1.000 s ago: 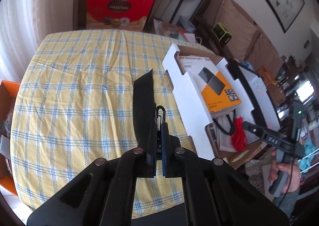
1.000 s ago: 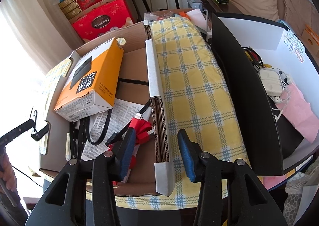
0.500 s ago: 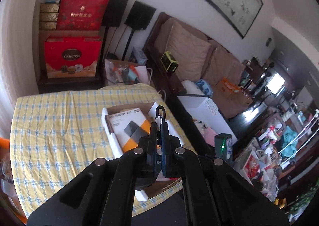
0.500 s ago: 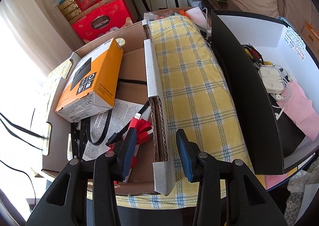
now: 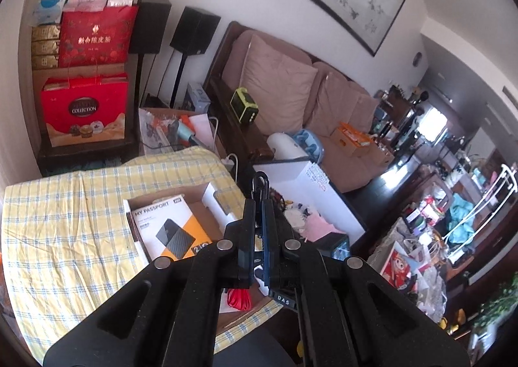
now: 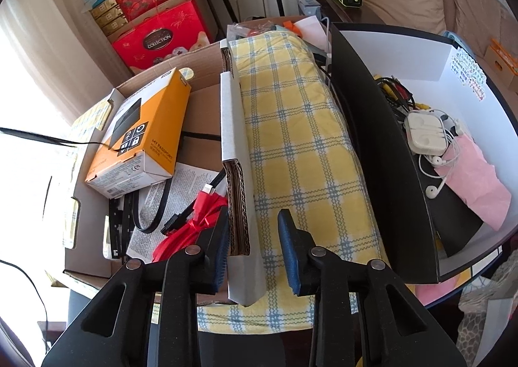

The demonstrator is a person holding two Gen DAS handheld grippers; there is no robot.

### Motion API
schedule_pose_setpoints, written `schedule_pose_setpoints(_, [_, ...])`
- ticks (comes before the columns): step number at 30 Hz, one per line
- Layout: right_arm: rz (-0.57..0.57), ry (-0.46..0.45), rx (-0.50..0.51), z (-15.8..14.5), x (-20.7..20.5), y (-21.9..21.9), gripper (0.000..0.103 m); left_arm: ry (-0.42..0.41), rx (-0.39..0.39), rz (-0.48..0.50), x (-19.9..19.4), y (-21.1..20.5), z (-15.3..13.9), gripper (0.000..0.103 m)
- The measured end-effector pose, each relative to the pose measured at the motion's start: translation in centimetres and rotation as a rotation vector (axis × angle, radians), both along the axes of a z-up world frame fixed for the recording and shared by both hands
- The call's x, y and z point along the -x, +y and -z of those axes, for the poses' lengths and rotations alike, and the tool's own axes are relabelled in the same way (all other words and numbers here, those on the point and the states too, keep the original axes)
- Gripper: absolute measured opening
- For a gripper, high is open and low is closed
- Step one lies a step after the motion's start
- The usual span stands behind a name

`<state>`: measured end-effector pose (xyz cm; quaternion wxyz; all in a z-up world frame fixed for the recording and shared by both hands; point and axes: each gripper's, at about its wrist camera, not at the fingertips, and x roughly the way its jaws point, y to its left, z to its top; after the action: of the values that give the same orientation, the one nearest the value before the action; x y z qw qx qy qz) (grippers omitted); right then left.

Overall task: Organize objects
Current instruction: 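Lift the black strap with the left tool and carry it into the cardboard box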

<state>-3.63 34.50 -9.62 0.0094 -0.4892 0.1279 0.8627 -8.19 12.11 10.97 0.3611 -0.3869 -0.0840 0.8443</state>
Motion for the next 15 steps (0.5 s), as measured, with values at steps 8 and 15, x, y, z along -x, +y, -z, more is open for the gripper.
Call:
schedule_pose_setpoints(8, [-0.001, -0.006, 0.001, 0.2, 0.0, -0.1, 0.028, -0.115, 0.164, 0.043, 0.2, 2.4, 8.9, 0.003])
schedule_pose_setpoints(15, [0.002, -0.010, 0.005, 0.4, 0.0, 0.0, 0.029, -0.163, 0.294, 0.066, 0.1, 3.1, 14.0, 0.003])
